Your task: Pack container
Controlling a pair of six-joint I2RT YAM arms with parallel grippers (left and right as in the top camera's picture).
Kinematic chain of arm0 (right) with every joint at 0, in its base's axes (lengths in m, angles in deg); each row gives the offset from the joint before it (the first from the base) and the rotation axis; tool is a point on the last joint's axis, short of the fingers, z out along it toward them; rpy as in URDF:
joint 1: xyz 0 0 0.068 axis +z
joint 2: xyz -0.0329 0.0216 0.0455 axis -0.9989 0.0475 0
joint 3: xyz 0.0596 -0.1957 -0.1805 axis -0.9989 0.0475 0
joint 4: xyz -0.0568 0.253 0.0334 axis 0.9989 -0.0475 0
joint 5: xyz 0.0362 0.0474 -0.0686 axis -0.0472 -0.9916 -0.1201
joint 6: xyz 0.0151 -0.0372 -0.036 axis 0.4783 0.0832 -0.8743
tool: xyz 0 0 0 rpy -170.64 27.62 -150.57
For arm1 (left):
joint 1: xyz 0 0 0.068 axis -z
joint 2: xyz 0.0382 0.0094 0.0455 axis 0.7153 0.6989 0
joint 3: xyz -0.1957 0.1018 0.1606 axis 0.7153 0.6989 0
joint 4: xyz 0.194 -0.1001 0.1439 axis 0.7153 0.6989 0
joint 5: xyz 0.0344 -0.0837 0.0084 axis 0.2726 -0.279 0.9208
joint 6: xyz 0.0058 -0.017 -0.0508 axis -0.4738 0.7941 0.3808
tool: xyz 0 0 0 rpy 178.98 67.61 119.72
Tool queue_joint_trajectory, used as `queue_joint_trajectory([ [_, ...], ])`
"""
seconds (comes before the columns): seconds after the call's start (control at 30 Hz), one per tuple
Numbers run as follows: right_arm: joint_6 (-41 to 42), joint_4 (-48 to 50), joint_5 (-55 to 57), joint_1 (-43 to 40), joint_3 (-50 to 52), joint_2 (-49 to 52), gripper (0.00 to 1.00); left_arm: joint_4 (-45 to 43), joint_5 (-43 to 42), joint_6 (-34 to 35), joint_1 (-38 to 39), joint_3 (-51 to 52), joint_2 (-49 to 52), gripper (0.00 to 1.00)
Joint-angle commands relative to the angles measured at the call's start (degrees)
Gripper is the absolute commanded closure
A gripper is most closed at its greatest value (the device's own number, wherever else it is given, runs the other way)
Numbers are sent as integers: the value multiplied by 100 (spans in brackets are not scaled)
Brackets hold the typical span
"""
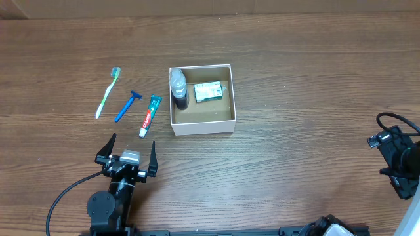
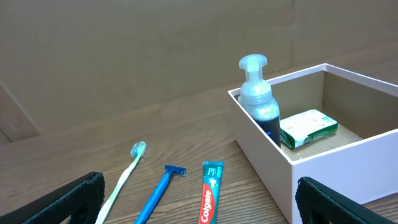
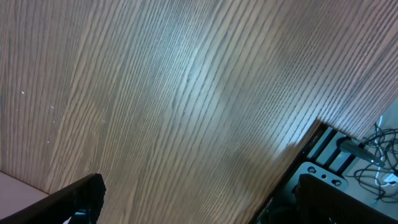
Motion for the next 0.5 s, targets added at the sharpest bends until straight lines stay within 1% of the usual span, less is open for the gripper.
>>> queue_joint_trajectory([
  [0.0, 4, 42, 9, -22, 22, -17, 0, -83, -35, 1233, -31, 20, -50, 0],
  [0.1, 4, 61, 11, -22, 22, -13, 0, -72, -214, 2712, -31, -46, -50, 0],
  [0.13, 4, 61, 11, -22, 22, -13, 0, 20, -334, 3003, -31, -192, -50, 0],
  [0.2, 4, 61, 11, -22, 22, -13, 0, 564, -350, 3464, -31, -695, -48, 0],
  [0.27, 4, 61, 11, -22, 22, -13, 0, 1239, -267, 3547, -31, -1440, 70, 0],
  [0.33, 4, 61, 11, -22, 22, -13, 0, 1923, -111, 3545, -31, -2282, 439, 0],
  [0.4, 4, 61, 11, -22, 22, -13, 0, 2806, -166, 3547, -31, -3263, 1141, 0],
  [0.47, 4, 61, 11, -22, 22, -13, 0, 3650, -437, 3491, -31, -4286, 2037, 0],
])
